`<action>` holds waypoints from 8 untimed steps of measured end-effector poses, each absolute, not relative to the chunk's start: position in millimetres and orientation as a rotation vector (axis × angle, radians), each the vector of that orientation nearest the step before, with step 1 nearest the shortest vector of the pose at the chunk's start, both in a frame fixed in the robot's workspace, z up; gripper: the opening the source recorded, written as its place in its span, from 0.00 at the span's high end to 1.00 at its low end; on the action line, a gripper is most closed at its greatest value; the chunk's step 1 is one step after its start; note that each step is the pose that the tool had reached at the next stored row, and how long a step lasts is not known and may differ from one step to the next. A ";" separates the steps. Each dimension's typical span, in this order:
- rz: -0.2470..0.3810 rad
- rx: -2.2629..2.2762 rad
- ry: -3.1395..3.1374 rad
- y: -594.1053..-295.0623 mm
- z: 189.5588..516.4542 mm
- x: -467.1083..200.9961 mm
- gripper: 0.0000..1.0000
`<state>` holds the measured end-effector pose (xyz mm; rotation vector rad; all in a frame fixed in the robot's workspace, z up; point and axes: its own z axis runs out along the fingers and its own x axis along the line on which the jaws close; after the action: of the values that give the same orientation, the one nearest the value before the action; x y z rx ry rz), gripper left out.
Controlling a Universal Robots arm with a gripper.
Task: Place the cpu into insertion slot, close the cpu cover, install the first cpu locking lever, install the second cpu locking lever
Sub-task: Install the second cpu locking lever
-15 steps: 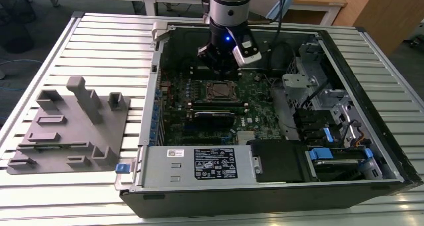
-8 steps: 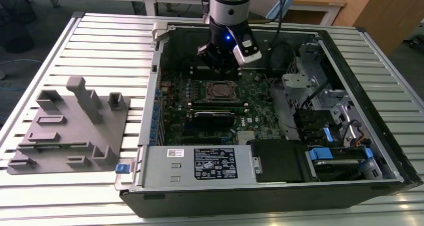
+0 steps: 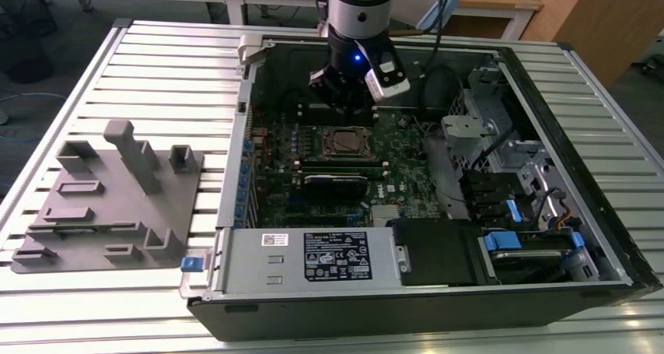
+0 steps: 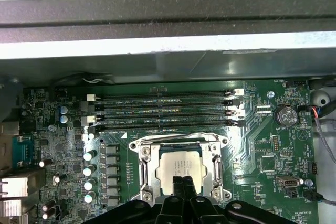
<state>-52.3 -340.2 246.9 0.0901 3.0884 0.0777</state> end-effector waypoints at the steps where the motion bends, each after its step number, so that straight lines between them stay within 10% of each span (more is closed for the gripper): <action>1: 0.077 0.090 3.089 -340.3 247.3 -52.4 0.90; 8: 0.078 0.090 3.088 -340.2 251.1 -52.3 0.90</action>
<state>-52.3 -340.2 251.1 0.0900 3.0883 0.0779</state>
